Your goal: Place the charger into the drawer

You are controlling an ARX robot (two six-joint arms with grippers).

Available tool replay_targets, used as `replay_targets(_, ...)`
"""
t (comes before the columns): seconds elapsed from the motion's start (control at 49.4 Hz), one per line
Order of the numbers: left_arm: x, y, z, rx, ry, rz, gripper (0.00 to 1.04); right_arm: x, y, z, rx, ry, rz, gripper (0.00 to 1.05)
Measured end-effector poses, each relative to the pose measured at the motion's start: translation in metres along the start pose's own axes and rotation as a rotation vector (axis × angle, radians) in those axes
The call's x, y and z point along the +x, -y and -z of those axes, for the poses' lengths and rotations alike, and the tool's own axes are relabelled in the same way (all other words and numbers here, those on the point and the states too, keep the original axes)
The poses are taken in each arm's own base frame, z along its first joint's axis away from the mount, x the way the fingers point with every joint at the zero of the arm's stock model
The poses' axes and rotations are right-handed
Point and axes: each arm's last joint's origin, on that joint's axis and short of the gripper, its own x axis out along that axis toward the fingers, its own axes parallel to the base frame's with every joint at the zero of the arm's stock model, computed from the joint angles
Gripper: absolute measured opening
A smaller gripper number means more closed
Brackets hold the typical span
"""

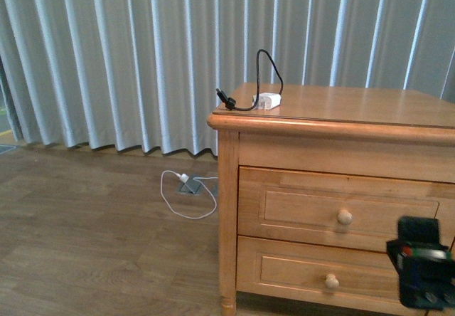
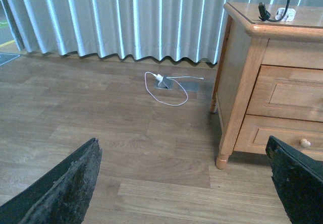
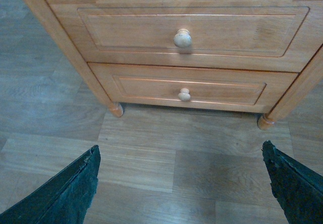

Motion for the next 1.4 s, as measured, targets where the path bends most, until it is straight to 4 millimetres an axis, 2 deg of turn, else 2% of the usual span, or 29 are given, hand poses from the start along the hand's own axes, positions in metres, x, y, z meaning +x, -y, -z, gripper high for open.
replay_targets(0.162,0.000,0.000,0.000,0.000,0.000,0.000,0.99,0.064,-0.020,-0.014,0.033,0.025,0.069,0.96)
replay_targets(0.324,0.000,0.000,0.000,0.000,0.000,0.000,0.99,0.103,-0.029,-0.021,0.028,0.069,0.111,0.96)
replay_targets(0.485,0.000,0.000,0.000,0.000,0.000,0.000,0.99,0.131,-0.035,-0.019,-0.010,0.102,0.125,0.96)
replay_targets(0.829,0.000,0.000,0.000,0.000,0.000,0.000,0.99,0.173,-0.041,-0.009,-0.058,0.098,0.136,0.96)
replay_targets(1.092,0.000,0.000,0.000,0.000,0.000,0.000,0.99,0.193,-0.040,-0.014,-0.049,0.113,0.155,0.96)
replay_targets(1.396,0.000,0.000,0.000,0.000,0.000,0.000,0.99,0.210,-0.028,-0.011,-0.061,0.109,0.184,0.96)
